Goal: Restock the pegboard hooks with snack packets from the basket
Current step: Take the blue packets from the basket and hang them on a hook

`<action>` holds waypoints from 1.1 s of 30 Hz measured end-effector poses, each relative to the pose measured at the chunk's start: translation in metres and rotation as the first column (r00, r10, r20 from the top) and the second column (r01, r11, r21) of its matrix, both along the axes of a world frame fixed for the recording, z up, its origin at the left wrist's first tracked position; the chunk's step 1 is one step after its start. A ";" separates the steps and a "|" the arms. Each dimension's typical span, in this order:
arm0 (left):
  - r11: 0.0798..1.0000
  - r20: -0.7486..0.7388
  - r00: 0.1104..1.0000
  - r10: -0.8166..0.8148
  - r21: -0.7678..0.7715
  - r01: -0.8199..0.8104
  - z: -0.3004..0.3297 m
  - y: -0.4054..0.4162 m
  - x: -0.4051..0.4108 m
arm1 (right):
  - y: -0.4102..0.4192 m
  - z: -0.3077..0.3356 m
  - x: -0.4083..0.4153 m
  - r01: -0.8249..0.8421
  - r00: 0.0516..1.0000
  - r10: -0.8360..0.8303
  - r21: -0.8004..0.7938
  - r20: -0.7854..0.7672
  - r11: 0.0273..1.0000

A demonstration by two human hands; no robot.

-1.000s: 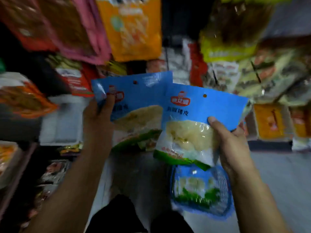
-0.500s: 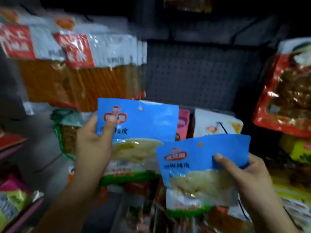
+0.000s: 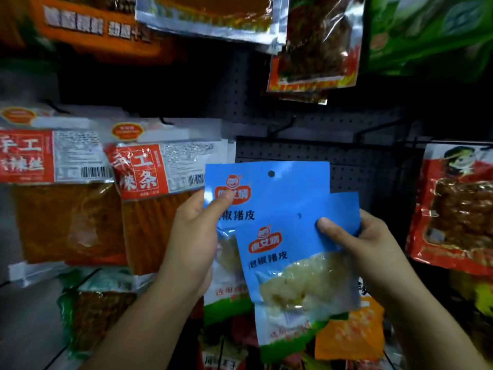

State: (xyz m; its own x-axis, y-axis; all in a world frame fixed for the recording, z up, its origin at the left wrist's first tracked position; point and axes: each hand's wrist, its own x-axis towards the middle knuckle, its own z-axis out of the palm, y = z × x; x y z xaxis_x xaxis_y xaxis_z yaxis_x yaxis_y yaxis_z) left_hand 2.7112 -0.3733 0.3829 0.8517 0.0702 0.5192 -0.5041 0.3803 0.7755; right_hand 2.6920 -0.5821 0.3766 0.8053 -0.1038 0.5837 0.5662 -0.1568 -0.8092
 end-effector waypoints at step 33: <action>0.752 0.347 0.927 0.140 0.572 -0.327 0.132 -0.029 0.047 | -0.028 0.038 0.036 0.028 0.978 -0.028 0.005 0.209 1.000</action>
State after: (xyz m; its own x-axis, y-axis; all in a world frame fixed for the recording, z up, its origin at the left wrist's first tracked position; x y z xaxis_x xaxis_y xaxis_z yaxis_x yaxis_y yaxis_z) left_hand 2.7585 -0.4025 0.5150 0.6732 -0.1624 0.7214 -0.7320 -0.2840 0.6192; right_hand 2.7282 -0.6101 0.4145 0.6624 -0.1264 0.7384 0.7181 -0.1734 -0.6740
